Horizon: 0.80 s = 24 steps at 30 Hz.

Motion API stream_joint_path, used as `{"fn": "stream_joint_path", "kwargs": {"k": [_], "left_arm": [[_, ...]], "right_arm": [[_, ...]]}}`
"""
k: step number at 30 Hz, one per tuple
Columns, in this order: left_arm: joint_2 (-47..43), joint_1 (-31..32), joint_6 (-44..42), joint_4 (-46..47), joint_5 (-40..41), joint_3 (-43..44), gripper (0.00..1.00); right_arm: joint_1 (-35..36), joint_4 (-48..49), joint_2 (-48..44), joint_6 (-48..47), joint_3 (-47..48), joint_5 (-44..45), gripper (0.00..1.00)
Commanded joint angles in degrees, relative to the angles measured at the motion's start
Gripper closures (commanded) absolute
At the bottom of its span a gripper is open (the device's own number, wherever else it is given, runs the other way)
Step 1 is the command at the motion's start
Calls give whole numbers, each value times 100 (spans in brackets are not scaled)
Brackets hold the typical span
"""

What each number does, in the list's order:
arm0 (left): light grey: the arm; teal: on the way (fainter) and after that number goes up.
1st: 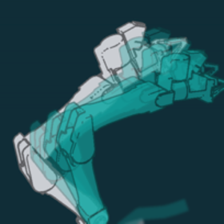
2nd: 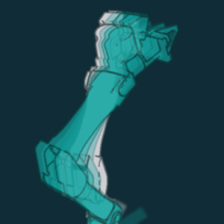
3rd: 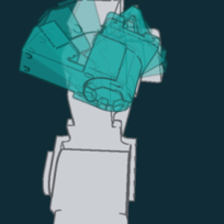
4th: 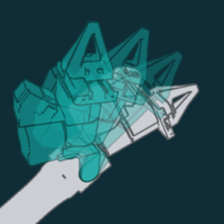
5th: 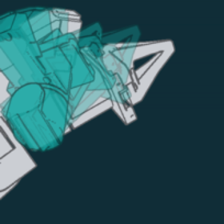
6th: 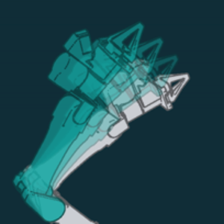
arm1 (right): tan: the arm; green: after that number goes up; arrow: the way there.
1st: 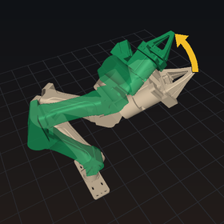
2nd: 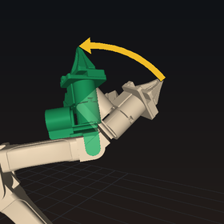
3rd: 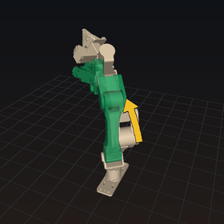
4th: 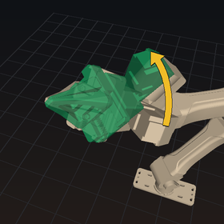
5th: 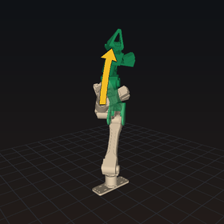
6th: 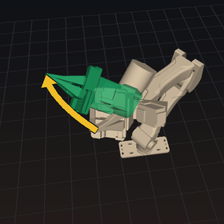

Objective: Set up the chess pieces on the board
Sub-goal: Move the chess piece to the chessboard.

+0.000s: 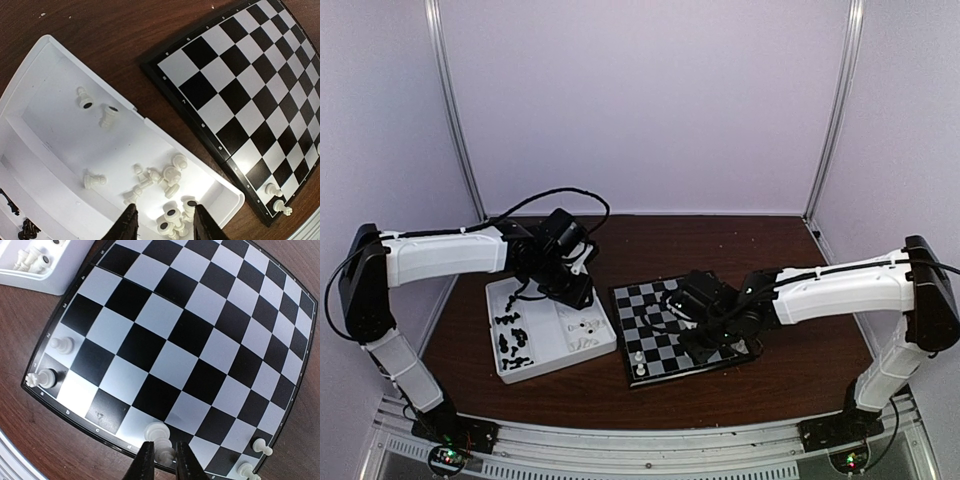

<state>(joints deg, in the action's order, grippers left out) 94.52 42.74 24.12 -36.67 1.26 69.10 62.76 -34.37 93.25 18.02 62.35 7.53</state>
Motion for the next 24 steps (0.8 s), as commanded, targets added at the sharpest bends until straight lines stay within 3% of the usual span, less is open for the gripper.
{"fn": "stream_joint_path", "kwargs": {"k": [1, 20, 24], "left_arm": [[65, -47, -21, 71, -90, -4, 61], [189, -47, -30, 37, -126, 121, 61], [190, -47, -39, 21, -126, 121, 61]], "right_arm": [[26, -200, -155, 44, -156, 304, 83], [24, -197, -194, 44, -320, 397, 82], [26, -208, -167, 35, -296, 424, 75]]}}
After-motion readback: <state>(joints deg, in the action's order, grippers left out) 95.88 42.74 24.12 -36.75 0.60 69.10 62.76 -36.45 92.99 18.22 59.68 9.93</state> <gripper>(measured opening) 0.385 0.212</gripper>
